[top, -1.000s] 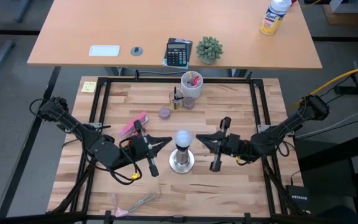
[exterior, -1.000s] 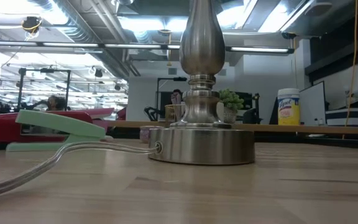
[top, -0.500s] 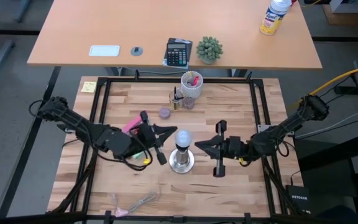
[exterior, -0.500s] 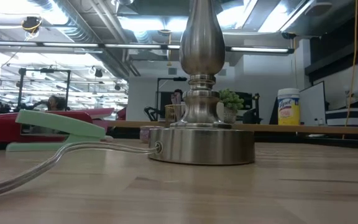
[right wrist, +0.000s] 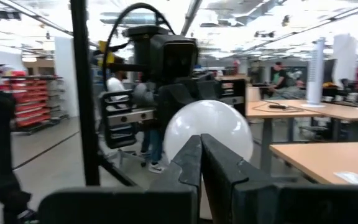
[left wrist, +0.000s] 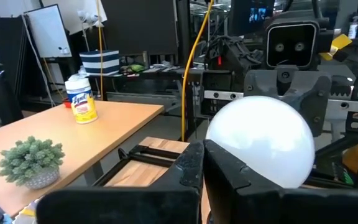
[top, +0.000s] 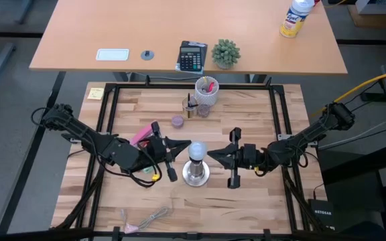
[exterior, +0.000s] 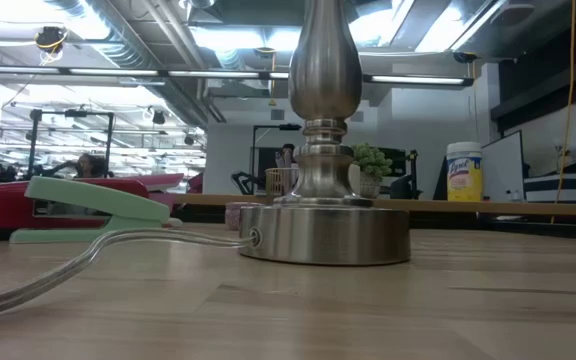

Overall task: Screw lightbulb
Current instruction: Remove the lightbulb from the lamp

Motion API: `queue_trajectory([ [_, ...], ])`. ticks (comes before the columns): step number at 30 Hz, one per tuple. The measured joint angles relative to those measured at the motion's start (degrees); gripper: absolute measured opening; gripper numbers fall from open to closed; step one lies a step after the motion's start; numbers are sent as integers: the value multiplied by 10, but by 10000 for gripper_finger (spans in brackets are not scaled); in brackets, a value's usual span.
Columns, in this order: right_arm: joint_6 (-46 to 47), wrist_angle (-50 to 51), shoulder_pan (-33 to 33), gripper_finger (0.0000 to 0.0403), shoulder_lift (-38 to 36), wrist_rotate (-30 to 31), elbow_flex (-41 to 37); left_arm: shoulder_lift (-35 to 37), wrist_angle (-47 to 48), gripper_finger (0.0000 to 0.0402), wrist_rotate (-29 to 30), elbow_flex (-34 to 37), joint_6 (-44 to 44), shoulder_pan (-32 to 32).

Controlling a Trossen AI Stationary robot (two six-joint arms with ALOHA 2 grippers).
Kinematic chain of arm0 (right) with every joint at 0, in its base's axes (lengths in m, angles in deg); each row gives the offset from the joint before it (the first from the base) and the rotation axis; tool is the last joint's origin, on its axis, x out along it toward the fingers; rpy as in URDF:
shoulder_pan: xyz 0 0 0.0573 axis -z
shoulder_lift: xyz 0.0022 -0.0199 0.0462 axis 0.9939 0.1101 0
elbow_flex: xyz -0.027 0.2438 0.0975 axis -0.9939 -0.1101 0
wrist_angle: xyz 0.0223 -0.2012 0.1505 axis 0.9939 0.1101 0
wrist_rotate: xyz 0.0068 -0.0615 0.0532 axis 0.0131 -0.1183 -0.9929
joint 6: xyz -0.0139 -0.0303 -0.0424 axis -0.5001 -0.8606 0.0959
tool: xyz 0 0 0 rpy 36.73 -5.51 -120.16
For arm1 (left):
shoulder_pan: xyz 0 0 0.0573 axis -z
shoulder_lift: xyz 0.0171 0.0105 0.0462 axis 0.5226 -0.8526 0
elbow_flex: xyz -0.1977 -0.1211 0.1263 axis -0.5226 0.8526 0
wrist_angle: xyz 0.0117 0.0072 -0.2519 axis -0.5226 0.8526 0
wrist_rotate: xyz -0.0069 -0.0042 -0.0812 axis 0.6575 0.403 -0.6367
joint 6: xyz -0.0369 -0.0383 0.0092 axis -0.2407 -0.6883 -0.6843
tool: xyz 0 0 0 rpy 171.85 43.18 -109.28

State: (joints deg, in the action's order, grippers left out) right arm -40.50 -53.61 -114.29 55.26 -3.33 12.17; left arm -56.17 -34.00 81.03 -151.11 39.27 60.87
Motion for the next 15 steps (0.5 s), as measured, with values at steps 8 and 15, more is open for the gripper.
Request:
queue_trajectory([
  [8, 0, 1, -1, 14, 1, -76, 0, 0, 2, 3, -3, 0, 3, 0],
  [15, 14, -3, 14, 14, 10, -81, 0, 0, 2, 3, -3, 0, 0, 0],
])
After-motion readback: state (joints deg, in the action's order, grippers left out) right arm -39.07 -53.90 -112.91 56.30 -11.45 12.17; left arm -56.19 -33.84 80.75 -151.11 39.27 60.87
